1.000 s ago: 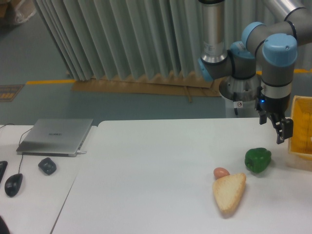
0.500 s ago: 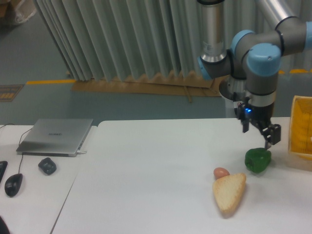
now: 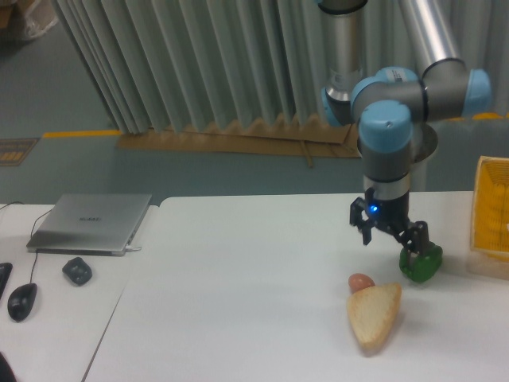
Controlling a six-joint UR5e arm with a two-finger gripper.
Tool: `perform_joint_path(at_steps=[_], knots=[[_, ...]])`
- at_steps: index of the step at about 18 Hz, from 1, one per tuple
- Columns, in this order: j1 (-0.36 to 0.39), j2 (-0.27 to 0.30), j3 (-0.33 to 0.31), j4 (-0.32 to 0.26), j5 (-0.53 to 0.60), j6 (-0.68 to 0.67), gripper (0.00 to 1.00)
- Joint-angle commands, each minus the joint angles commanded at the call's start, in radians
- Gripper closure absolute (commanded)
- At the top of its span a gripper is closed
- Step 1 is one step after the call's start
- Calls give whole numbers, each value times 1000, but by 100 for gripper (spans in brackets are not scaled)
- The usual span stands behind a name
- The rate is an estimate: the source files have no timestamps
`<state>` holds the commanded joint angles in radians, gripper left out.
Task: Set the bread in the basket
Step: 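Move the open gripper over the bread slice and lower it, then close the gripper on the edge of the bread slice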
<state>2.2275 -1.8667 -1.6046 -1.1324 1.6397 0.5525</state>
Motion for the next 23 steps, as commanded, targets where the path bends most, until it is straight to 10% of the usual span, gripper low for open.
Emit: perform_joint_path(at_steps=[23], knots=[[-60, -157, 35, 26, 49, 29, 0]])
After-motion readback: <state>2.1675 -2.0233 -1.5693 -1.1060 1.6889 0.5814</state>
